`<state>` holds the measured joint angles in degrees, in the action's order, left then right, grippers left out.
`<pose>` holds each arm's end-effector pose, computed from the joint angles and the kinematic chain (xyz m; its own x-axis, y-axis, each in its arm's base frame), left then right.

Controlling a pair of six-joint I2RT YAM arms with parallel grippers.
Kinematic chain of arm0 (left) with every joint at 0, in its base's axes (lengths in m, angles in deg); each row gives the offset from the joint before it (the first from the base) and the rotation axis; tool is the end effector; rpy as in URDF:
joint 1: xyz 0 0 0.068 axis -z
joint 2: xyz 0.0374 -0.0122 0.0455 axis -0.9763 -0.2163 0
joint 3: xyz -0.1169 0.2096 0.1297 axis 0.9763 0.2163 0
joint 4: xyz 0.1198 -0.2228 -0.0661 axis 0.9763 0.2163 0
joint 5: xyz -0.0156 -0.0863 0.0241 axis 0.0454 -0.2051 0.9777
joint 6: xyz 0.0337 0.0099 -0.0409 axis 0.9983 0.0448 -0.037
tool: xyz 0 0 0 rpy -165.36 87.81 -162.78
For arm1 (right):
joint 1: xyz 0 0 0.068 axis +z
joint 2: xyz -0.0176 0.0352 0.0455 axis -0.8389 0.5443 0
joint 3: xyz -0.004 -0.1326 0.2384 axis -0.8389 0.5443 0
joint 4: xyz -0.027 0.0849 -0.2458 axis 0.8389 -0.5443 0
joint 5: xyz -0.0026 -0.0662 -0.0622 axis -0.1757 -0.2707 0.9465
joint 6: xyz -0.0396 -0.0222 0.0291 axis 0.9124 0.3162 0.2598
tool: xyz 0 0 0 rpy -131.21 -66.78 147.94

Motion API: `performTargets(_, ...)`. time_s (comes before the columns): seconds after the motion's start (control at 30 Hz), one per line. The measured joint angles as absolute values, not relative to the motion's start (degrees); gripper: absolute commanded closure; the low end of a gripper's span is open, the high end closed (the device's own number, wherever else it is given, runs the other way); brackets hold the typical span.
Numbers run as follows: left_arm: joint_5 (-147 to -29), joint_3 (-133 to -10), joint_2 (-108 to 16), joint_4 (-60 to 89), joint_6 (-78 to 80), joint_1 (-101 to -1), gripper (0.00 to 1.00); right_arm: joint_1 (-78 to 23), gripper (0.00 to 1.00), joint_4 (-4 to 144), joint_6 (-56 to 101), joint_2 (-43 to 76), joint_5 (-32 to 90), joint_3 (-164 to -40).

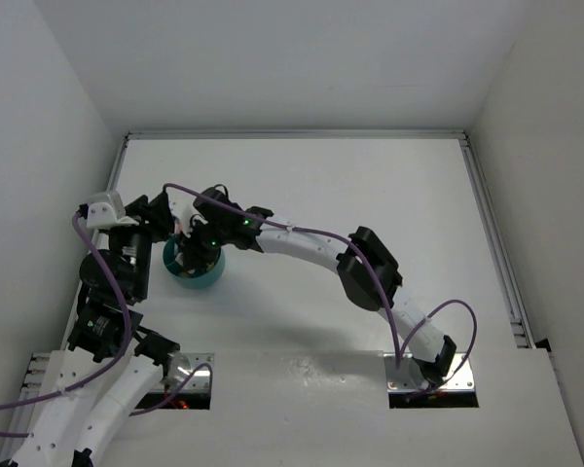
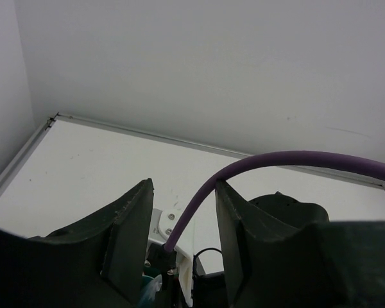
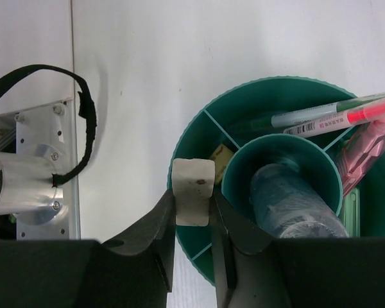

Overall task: Sort the stationery into containers
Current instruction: Place the stationery in the storage box.

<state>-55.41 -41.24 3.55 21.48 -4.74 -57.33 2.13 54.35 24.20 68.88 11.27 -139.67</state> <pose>0.1048 -0.0228 0.3740 0.1937 -0.3586 -0.9132 -0.0101 0.9300 -0.3673 0.2628 0.4698 0.2152 -0.3856 -0.4879 -0.7831 -0.9226 0.2139 0.3210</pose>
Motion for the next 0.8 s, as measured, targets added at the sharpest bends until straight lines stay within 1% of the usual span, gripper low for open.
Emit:
performTargets(0.03, -55.39, -41.24, 3.55, 21.50, -4.74, -57.33, 0.51, 2.20, 0.75, 54.28, 24.38, 68.88, 11.31, -139.67)
performTargets(0.1, -55.37, -41.24, 3.55, 21.57, -4.74, -57.33, 0.51, 2.33, 0.69, 54.20, 24.64, 68.88, 11.46, -139.67)
performTargets(0.23, -55.32, -41.24, 3.55, 21.85, -4.74, -57.33, 0.51, 2.48, 0.63, 53.87, 24.86, 68.88, 11.53, -139.67)
performTargets(0.33, -55.19, -41.24, 3.55, 21.94, -4.74, -57.33, 0.51, 2.70, 0.60, 53.76, 24.86, 68.88, 11.68, -139.67)
performTargets(0.43, -55.13, -41.24, 3.55, 21.99, -4.74, -57.33, 0.51, 2.81, 0.62, 53.76, 24.86, 68.88, 11.79, -139.67)
performTargets(0.47, -55.13, -41.24, 3.55, 21.99, -4.74, -57.33, 0.51, 2.83, 0.66, 53.76, 24.86, 68.88, 11.79, -139.67)
performTargets(0.5, -55.13, -41.24, 3.55, 22.01, -4.72, -57.33, 0.52, 2.83, 0.73, 53.78, 24.90, 68.88, 11.84, -139.67)
performTargets(0.53, -55.13, -41.21, 3.55, 22.03, -4.74, -57.33, 0.52, 2.83, 0.89, 53.78, 25.05, 68.88, 11.92, -139.67)
performTargets(0.6, -55.13, -41.21, 3.55, 22.05, -4.74, -57.33, 0.56, 2.81, 0.98, 53.63, 25.29, 68.88, 11.70, -139.67)
performTargets(0.63, -55.15, -41.21, 3.62, 22.05, -4.74, -57.33, 0.61, 2.81, 1.00, 53.52, 25.07, 68.88, 11.01, -139.67)
performTargets(0.67, -55.19, -41.21, 3.71, 22.05, -4.87, -57.33, 0.64, 2.81, 1.00, 53.28, 25.05, 68.88, 10.00, -139.73)
performTargets(0.73, -55.54, -41.21, 4.05, 21.85, -5.09, -57.33, 0.69, 2.81, 0.95, 52.27, 25.01, 68.88, 6.57, -140.13)
performTargets(0.77, -55.85, -41.19, 4.38, 21.72, -5.22, -57.30, 0.69, 2.81, 0.87, 51.79, 24.97, 68.81, 4.62, -140.28)
performTargets(0.8, -56.11, -40.93, 4.91, 21.24, -5.26, -57.30, 0.69, 2.81, 0.83, 51.44, 24.83, 68.70, 2.26, -140.35)
